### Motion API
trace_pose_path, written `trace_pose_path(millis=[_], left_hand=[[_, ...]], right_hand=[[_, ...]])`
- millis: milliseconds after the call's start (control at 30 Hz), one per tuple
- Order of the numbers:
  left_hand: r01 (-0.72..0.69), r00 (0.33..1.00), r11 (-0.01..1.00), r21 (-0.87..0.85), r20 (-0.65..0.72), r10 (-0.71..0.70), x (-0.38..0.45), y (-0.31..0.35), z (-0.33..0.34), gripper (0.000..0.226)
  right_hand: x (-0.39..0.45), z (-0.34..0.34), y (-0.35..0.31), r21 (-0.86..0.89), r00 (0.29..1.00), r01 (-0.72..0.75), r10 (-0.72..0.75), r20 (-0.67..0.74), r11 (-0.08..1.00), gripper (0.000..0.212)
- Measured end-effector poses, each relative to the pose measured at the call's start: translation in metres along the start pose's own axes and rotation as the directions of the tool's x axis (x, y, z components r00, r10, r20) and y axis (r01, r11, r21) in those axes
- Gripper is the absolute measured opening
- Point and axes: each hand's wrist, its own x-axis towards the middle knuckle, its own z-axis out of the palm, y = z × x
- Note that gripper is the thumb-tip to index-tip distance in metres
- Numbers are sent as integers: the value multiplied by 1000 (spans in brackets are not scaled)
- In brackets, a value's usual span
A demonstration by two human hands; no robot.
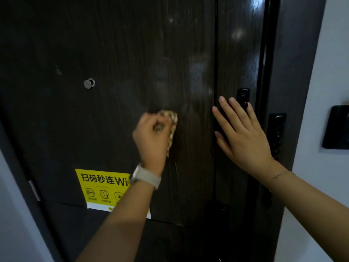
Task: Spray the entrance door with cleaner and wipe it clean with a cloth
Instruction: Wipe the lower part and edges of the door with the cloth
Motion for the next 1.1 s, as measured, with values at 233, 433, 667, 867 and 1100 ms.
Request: trace_pose_path(millis=[233, 433, 667, 867, 1100], left_hand=[[73, 992, 997, 3, 100, -73, -29, -10, -9, 15], [128, 991, 981, -144, 62, -120, 42, 15, -1, 13], [286, 953, 958, -12, 111, -283, -113, -37, -8, 29], [424, 893, 906, 1, 167, -418, -152, -46, -13, 32], [373, 928, 922, -101, 57, -369, -93, -32, -4, 24]], right_hand=[[-4, -5, 1, 72, 1000, 25, -25, -6, 997, 51], [-34, -4, 7, 118, 995, 92, -87, -46, 989, 47], [-88, 13, -4, 75, 994, 90, -94, 56, 993, 53], [-89, 14, -6, 84, 996, 69, -74, 48, 994, 52], [-91, 16, -6, 89, 996, 65, -69, 47, 994, 50]])
